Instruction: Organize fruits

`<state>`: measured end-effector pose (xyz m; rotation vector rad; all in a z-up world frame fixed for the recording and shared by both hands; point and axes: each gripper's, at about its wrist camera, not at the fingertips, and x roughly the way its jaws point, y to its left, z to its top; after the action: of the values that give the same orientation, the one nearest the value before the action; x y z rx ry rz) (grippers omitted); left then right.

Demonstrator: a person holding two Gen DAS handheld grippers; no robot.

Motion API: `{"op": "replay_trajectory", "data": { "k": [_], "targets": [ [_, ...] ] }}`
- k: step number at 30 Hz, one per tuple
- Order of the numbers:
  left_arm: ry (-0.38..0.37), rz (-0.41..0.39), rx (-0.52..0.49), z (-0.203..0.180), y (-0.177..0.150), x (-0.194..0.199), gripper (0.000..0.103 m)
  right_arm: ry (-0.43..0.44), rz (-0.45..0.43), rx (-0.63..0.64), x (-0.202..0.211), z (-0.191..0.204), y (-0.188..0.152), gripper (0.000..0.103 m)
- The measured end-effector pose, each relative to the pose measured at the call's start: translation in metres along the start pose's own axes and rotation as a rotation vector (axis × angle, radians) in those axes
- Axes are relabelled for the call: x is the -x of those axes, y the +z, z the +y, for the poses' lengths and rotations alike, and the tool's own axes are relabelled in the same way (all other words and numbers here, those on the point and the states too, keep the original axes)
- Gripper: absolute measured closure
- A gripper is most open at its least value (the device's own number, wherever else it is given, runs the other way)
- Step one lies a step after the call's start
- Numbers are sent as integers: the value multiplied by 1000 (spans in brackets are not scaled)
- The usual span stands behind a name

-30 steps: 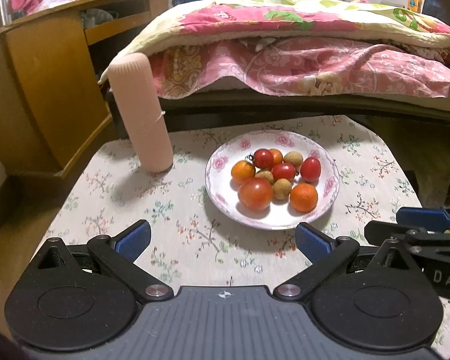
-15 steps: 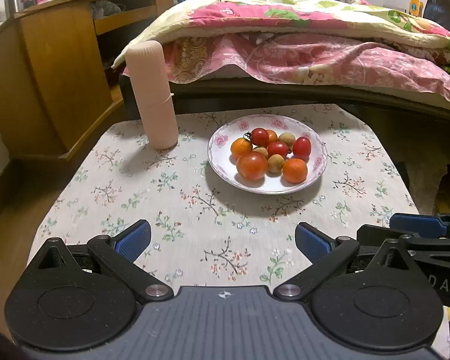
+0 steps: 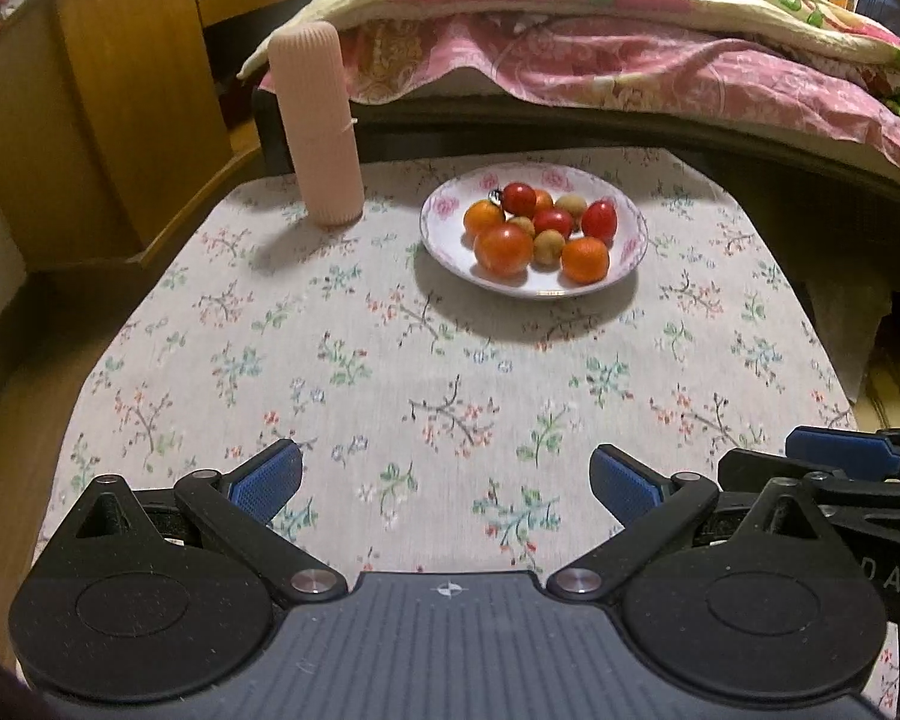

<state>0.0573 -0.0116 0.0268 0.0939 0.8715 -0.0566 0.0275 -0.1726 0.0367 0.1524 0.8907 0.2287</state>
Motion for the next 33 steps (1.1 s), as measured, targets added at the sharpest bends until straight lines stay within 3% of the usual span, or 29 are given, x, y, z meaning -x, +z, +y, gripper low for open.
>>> {"op": "replay_trajectory", "data": {
  "k": [5,33],
  "targets": [
    [17,15,34,5,-11,8,0,8,15,4,4,4,-7,57],
    [129,-11,5,5,-15,11,0,47,43,44,-3,16,-11,57]
  ]
}}
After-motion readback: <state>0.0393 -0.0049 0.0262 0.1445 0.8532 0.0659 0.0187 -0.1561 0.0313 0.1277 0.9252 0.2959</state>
